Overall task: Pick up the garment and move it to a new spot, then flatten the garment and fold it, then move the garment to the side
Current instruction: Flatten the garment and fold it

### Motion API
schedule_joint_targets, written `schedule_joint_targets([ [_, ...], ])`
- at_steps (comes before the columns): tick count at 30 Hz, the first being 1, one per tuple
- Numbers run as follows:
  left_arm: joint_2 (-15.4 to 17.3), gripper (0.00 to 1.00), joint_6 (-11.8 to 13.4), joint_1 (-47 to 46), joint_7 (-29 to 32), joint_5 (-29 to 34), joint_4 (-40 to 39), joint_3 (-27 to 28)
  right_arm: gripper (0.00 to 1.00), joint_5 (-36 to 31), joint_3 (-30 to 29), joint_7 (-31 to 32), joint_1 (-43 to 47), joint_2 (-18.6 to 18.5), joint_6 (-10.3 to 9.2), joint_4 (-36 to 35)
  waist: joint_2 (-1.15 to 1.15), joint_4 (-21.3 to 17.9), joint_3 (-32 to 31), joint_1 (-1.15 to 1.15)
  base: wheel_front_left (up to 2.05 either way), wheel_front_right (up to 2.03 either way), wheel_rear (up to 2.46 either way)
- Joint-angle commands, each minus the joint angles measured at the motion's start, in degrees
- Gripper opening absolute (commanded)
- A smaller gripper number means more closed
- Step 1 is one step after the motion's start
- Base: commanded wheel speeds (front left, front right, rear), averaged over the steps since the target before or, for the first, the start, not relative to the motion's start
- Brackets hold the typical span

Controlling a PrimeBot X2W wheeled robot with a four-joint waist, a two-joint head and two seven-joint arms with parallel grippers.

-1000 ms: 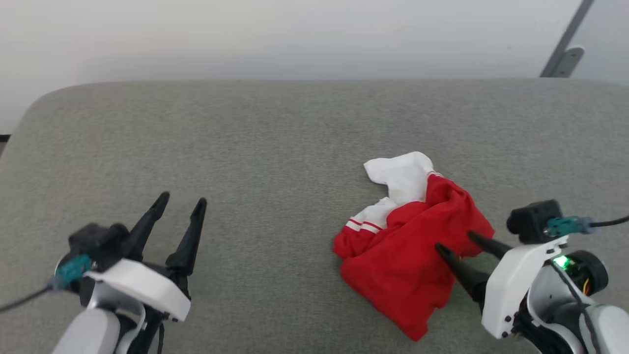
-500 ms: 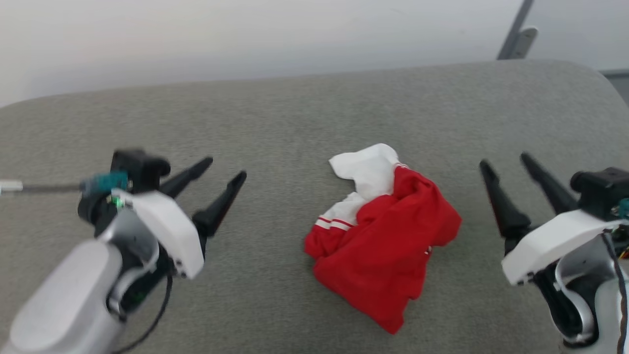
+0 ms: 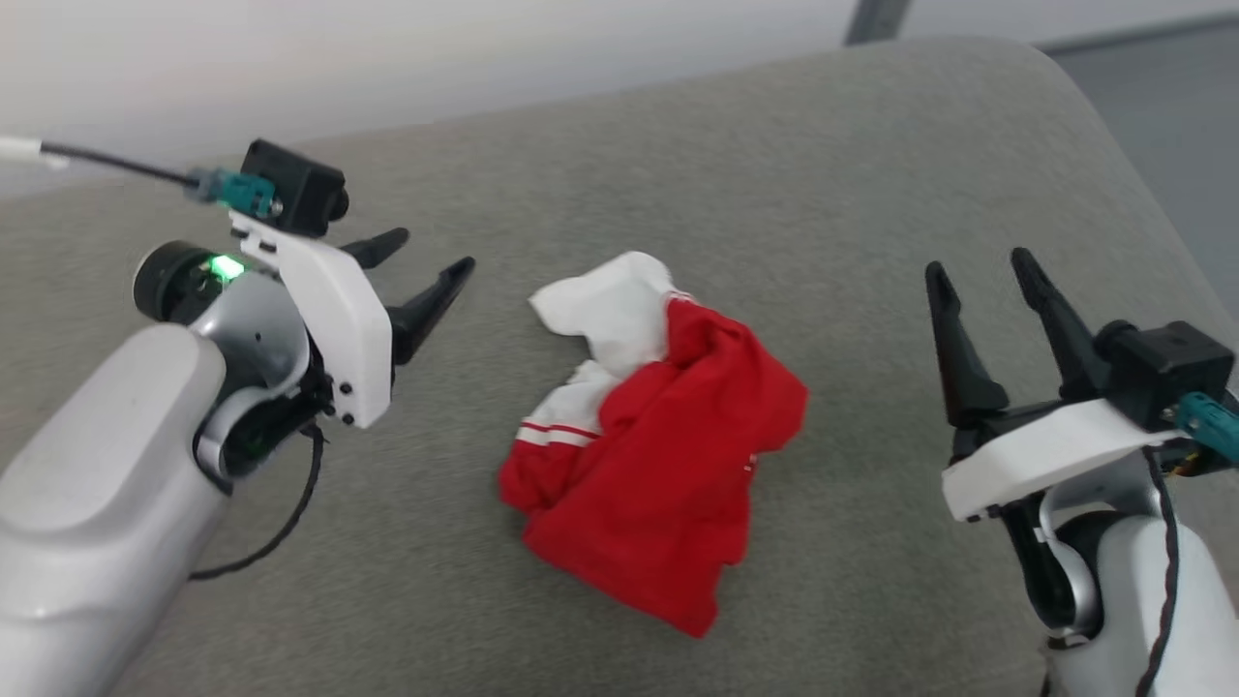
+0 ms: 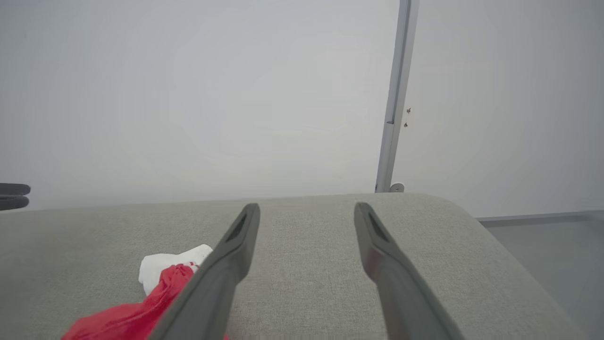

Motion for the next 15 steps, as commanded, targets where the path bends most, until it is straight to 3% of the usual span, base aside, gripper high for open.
schedule_joint_targets([
  [1, -0.2, 1.0, -0.1, -1.0, 0.2, -0.8, 0.3, -0.4, 1.0, 0.2, 0.2, -0.5, -0.9, 0.2, 0.01, 0.2, 0.0, -1.9, 1.5, 0.0, 0.0, 0.0, 0.0],
  [7, -0.9, 1.0, -0.1, -4.1, 7.4, -4.8, 6.1, -3.6, 1.0, 1.2, 2.0, -2.2, -1.8, 0.8, 0.01, 2.6, 0.0, -5.4, 3.6, 0.0, 0.0, 0.0, 0.0],
  [15, -1.4, 1.0, 0.1, -3.9, 15.8, -7.5, 8.1, -7.2, 1.0, 2.2, 1.8, -3.7, -2.7, 1.0, 0.01, 4.4, 0.0, -7.1, 5.5, 0.0, 0.0, 0.0, 0.0],
])
